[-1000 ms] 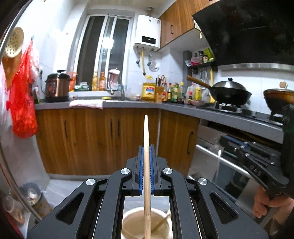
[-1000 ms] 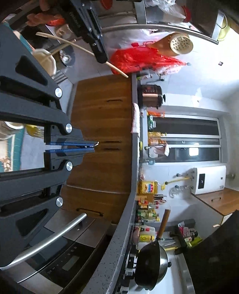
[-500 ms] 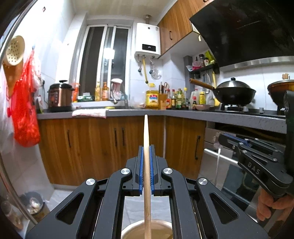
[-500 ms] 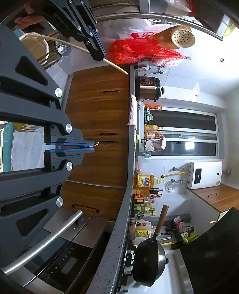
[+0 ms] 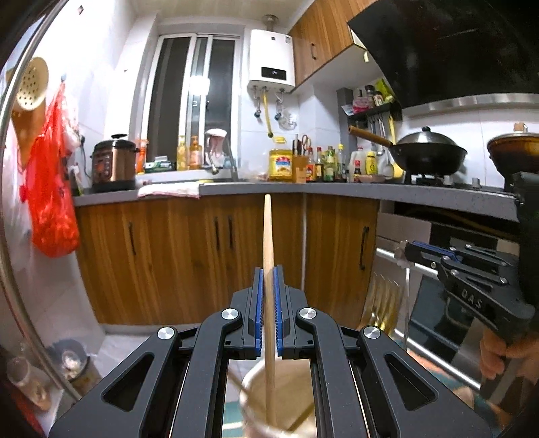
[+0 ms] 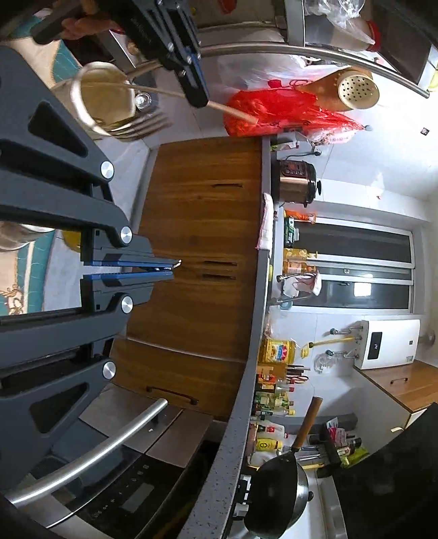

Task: Organize utensils
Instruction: 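Drop the chopstick in the tall cup with left tool while right drops yellow utensil in short cup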

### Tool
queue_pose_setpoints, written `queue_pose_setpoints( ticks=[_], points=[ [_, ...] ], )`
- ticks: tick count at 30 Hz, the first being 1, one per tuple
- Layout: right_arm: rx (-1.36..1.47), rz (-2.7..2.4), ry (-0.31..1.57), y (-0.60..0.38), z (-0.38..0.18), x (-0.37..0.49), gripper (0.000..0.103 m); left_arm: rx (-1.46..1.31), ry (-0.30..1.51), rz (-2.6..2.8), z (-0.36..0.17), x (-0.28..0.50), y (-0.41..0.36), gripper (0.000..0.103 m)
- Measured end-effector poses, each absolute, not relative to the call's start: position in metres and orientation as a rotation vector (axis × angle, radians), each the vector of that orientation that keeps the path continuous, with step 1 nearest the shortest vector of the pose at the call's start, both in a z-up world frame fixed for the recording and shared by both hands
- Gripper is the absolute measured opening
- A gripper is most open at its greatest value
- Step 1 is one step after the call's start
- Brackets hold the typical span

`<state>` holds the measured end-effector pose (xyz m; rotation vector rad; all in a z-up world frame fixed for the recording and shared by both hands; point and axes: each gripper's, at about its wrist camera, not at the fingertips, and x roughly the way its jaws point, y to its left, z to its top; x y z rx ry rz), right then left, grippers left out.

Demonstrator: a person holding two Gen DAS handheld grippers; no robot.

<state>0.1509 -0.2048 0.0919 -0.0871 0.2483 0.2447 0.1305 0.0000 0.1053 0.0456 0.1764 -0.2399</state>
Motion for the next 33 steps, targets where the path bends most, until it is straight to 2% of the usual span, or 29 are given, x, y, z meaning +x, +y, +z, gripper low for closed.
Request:
queue_pose_setpoints(
  ticks=[11, 27, 31, 33],
  points=[
    [-0.084, 0.314, 0.298, -0.213, 0.072, 0.138, 0.002, 0.077, 0.307, -0.320, 0.103, 0.098, 0.015, 0.007],
    [-0.082, 0.334, 0.361, -0.211, 0.061, 0.139, 0.002, 0.094, 0.397, -0.289, 0.085, 0.103, 0.015, 0.007],
    [-0.067, 0.319, 0.376, -0.214, 0.061, 0.142, 0.002, 0.097, 0.394, -0.279, 0.085, 0.102, 0.016, 0.018],
    [-0.051, 0.317, 0.388, -0.216, 0.060, 0.144, 0.002, 0.094, 0.395, -0.281, 0.085, 0.101, 0.016, 0.018]
  ],
)
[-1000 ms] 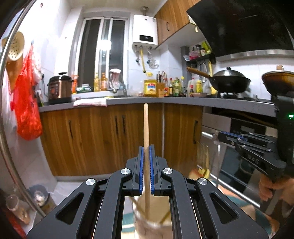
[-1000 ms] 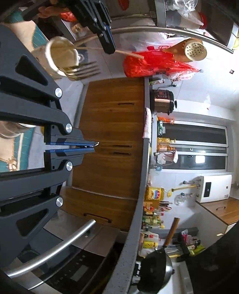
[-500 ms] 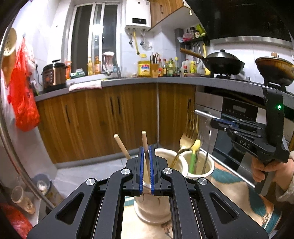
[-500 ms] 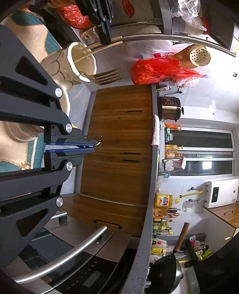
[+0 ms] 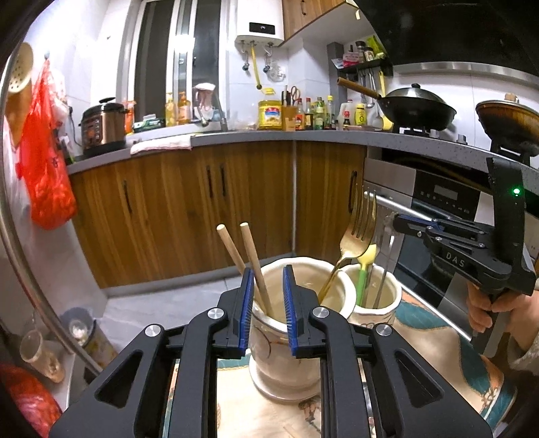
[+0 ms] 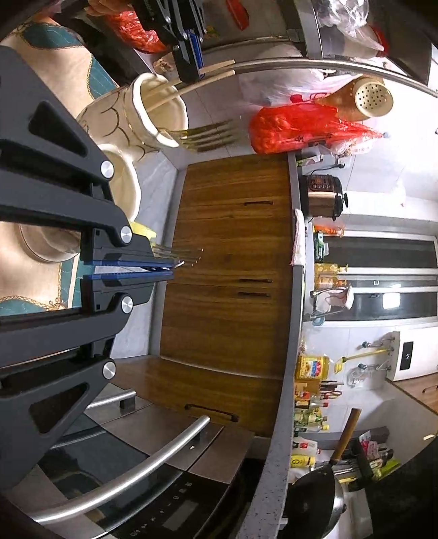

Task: Organize utensils
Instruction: 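Drop the chopstick in the tall cup with left tool while right drops yellow utensil in short cup, then grasp a wooden chopstick with the left tool while the right tool grasps a yellow spatula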

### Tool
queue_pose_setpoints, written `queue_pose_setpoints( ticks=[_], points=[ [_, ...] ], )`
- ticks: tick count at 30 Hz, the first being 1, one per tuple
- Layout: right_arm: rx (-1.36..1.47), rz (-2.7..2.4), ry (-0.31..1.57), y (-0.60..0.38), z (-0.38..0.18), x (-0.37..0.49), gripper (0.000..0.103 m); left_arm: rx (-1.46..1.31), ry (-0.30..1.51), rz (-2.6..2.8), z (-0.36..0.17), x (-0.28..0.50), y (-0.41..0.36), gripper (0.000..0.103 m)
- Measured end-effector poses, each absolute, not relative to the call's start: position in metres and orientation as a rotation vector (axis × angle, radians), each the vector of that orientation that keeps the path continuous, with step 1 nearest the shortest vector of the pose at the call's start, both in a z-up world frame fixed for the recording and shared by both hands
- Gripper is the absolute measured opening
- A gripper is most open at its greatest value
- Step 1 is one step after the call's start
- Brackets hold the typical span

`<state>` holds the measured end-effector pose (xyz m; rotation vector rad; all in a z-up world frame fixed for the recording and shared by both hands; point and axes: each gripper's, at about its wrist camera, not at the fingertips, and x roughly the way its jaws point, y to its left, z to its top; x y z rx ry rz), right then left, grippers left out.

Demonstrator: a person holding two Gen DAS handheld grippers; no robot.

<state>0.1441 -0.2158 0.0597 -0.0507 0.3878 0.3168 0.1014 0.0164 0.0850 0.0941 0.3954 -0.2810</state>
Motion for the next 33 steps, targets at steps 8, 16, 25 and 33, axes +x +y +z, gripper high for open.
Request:
queue_pose_setpoints(
  ticks=[8, 16, 25, 33],
  points=[
    [-0.017, 0.314, 0.412, -0.222, 0.059, 0.144, 0.023, 0.080, 0.390, -0.274, 0.086, 0.097, 0.021, 0.037],
    [0.036, 0.320, 0.428, -0.232, 0.063, 0.119, 0.066, 0.071, 0.423, -0.238, 0.084, 0.080, 0.029, 0.062],
    [0.068, 0.320, 0.526, -0.237, 0.042, 0.079, 0.097, 0.073, 0.486, -0.165, 0.073, 0.046, 0.045, 0.093],
    [0.006, 0.309, 0.694, -0.228, 0.005, 0.065, 0.098, 0.077, 0.592, -0.122, 0.044, 0.023, 0.062, 0.095]
  ],
)
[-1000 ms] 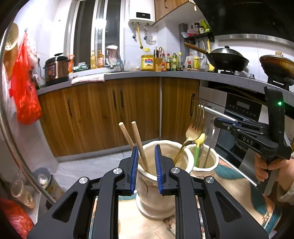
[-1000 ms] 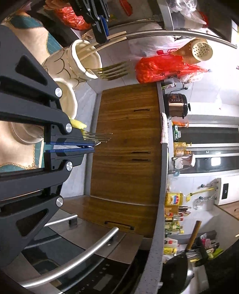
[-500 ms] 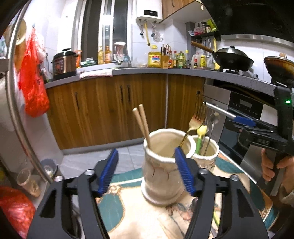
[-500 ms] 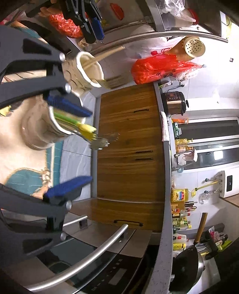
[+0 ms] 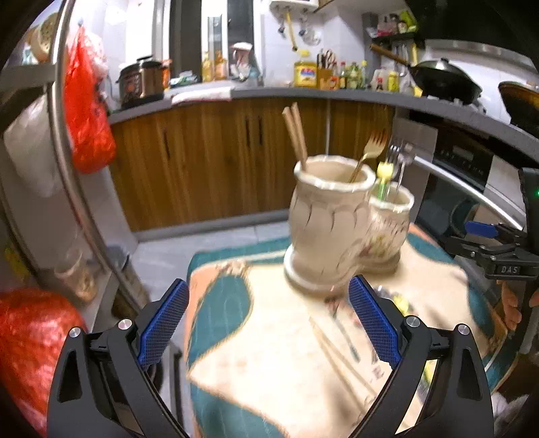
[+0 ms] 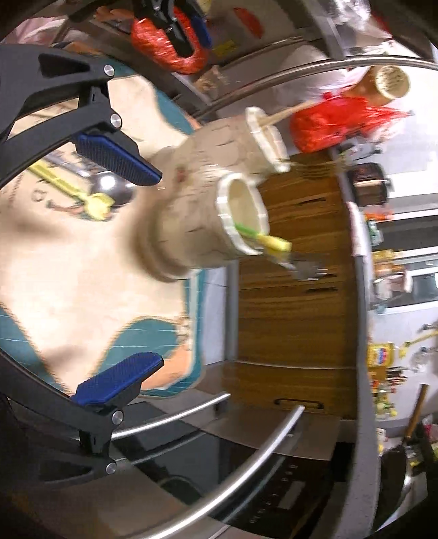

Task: Organize utensils
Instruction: 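Grasp a wooden chopstick with the left tool while the right tool grasps a yellow spatula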

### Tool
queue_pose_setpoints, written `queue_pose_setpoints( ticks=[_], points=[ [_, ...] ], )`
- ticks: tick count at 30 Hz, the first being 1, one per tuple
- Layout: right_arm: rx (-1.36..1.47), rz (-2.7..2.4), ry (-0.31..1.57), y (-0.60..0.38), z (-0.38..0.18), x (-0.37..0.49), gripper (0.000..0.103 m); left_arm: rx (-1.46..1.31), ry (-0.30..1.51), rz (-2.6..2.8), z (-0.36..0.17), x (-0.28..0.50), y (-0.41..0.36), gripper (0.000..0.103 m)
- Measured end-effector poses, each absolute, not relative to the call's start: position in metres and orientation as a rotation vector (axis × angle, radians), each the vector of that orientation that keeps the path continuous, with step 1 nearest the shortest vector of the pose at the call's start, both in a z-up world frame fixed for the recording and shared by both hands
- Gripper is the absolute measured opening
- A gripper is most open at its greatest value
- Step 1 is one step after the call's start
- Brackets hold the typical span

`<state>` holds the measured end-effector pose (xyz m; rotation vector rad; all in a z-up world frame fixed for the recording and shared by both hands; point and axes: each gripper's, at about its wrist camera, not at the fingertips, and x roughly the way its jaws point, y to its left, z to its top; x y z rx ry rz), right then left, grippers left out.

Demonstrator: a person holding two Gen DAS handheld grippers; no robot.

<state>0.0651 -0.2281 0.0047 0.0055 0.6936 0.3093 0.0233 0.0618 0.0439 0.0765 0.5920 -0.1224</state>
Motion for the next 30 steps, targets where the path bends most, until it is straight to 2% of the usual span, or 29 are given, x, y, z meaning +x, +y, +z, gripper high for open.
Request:
queue_pose_setpoints(
  ticks=[13, 16, 18, 20, 21, 23, 24, 26, 28, 30],
  points=[
    [-0.032, 0.369, 0.828, -0.208, -0.038, 0.049, 0.097, 0.056, 0.744, -0.122, -0.012, 0.011, 0.062, 0.095],
    [-0.028, 0.394, 0.853, -0.198, -0.044, 0.048, 0.095, 0.059, 0.759, -0.138, -0.019, 0.010, 0.057, 0.095],
    [-0.033, 0.414, 0.864, -0.191, -0.047, 0.045, 0.088, 0.065, 0.766, -0.146, -0.022, 0.011, 0.053, 0.095],
    [-0.049, 0.441, 0.885, -0.181, -0.051, 0.043, 0.073, 0.068, 0.775, -0.152, -0.025, 0.011, 0.051, 0.095],
    [-0.057, 0.458, 0.899, -0.176, -0.054, 0.042, 0.069, 0.068, 0.778, -0.154, -0.026, 0.012, 0.049, 0.095],
    [-0.077, 0.467, 0.916, -0.168, -0.058, 0.042, 0.051, 0.065, 0.782, -0.161, -0.028, 0.012, 0.047, 0.095],
    [-0.089, 0.465, 0.924, -0.164, -0.061, 0.043, 0.048, 0.065, 0.783, -0.163, -0.029, 0.012, 0.047, 0.095],
    [-0.108, 0.457, 0.936, -0.160, -0.065, 0.045, 0.034, 0.065, 0.784, -0.171, -0.029, 0.012, 0.045, 0.095],
    [-0.132, 0.445, 0.936, -0.158, -0.066, 0.045, 0.025, 0.067, 0.786, -0.179, -0.030, 0.011, 0.044, 0.095],
    [-0.138, 0.447, 0.944, -0.159, -0.066, 0.045, 0.020, 0.069, 0.789, -0.195, -0.032, 0.011, 0.041, 0.095]
  ],
)
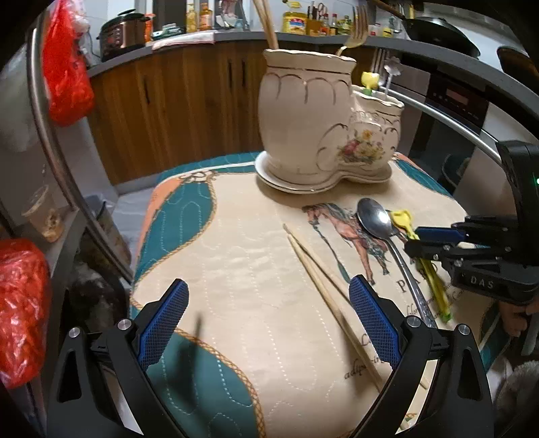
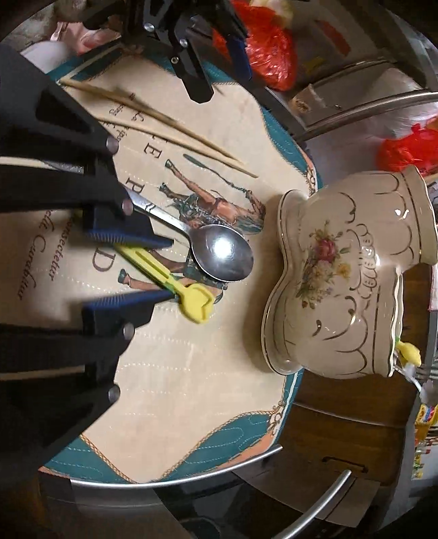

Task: Organize utensils
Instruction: 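Grasp a wooden chopstick with the left tool while the right tool grasps a yellow spatula, then drop the chopstick in the tall cup with left tool while right drops yellow spatula in short cup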

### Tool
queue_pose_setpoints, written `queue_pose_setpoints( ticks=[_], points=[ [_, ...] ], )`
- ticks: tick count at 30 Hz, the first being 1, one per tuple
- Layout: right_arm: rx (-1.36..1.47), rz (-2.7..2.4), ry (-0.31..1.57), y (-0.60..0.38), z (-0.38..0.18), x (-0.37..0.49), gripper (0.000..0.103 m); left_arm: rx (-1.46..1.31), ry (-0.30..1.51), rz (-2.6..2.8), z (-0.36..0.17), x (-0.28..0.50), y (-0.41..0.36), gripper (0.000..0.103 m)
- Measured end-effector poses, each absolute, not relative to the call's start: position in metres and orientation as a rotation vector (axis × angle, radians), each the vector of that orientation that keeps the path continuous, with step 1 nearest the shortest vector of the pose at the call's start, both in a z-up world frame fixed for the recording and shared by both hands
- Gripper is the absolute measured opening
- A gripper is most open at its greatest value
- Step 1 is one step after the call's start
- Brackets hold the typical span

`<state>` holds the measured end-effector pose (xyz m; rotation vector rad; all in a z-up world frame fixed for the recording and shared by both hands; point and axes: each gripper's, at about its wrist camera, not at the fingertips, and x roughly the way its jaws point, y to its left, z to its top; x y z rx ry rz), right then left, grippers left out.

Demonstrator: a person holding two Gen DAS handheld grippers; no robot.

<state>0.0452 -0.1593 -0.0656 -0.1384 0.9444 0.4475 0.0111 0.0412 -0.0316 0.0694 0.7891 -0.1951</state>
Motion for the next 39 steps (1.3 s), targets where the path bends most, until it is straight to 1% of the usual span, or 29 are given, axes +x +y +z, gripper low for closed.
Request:
queue_pose_setpoints(
  ticks=[2, 4, 5, 6, 7, 8, 13, 15, 16, 18, 21, 25, 27, 28, 29, 30, 33, 35, 39],
  points=[
    [-0.139, 0.444, 0.955, -0.164, -0.065, 0.047, 0.013, 0.073, 0.797, -0.216, -0.033, 0.011, 0.039, 0.093],
    [-0.142, 0.433, 0.952, -0.169, -0.064, 0.048, 0.010, 0.075, 0.805, -0.238, -0.034, 0.011, 0.035, 0.091],
    [-0.144, 0.424, 0.948, -0.173, -0.063, 0.048, 0.010, 0.076, 0.806, -0.255, -0.034, 0.010, 0.033, 0.084],
    [-0.148, 0.412, 0.943, -0.177, -0.062, 0.048, 0.010, 0.080, 0.810, -0.267, -0.034, 0.010, 0.031, 0.080],
    [-0.149, 0.407, 0.942, -0.180, -0.062, 0.048, 0.010, 0.086, 0.819, -0.284, -0.034, 0.010, 0.029, 0.071],
    [-0.148, 0.402, 0.944, -0.183, -0.061, 0.048, 0.010, 0.090, 0.827, -0.293, -0.035, 0.010, 0.026, 0.066],
    [-0.154, 0.394, 0.946, -0.196, -0.060, 0.047, 0.010, 0.115, 0.863, -0.325, -0.041, 0.010, 0.014, 0.053],
    [-0.150, 0.395, 0.955, -0.198, -0.060, 0.048, 0.010, 0.138, 0.879, -0.312, -0.047, 0.013, 0.012, 0.041],
    [-0.151, 0.397, 0.957, -0.198, -0.060, 0.048, 0.010, 0.145, 0.888, -0.306, -0.049, 0.015, 0.011, 0.032],
    [-0.151, 0.400, 0.961, -0.198, -0.060, 0.049, 0.010, 0.150, 0.890, -0.298, -0.051, 0.019, 0.012, 0.027],
    [-0.172, 0.406, 0.968, -0.192, -0.060, 0.054, 0.012, 0.148, 0.897, -0.285, -0.050, 0.026, 0.012, 0.026],
    [-0.187, 0.429, 0.987, -0.186, -0.062, 0.061, 0.023, 0.157, 0.910, -0.272, -0.049, 0.037, 0.011, 0.026],
    [-0.198, 0.438, 0.984, -0.184, -0.062, 0.063, 0.023, 0.162, 0.914, -0.269, -0.049, 0.040, 0.009, 0.026],
    [-0.202, 0.441, 0.982, -0.183, -0.062, 0.063, 0.022, 0.170, 0.913, -0.267, -0.049, 0.042, 0.010, 0.024],
    [-0.208, 0.448, 0.977, -0.182, -0.062, 0.062, 0.017, 0.180, 0.908, -0.259, -0.050, 0.042, 0.009, 0.016],
    [-0.214, 0.456, 0.970, -0.182, -0.062, 0.060, 0.015, 0.187, 0.902, -0.249, -0.050, 0.042, 0.009, 0.012],
    [-0.207, 0.468, 0.964, -0.183, -0.061, 0.058, 0.010, 0.161, 0.892, -0.247, -0.050, 0.043, 0.013, 0.008],
    [-0.204, 0.475, 0.963, -0.185, -0.061, 0.058, 0.010, 0.141, 0.887, -0.244, -0.050, 0.043, 0.017, 0.006],
    [-0.178, 0.487, 0.957, -0.191, -0.059, 0.056, 0.010, 0.104, 0.881, -0.242, -0.049, 0.042, 0.025, 0.005]
  ],
)
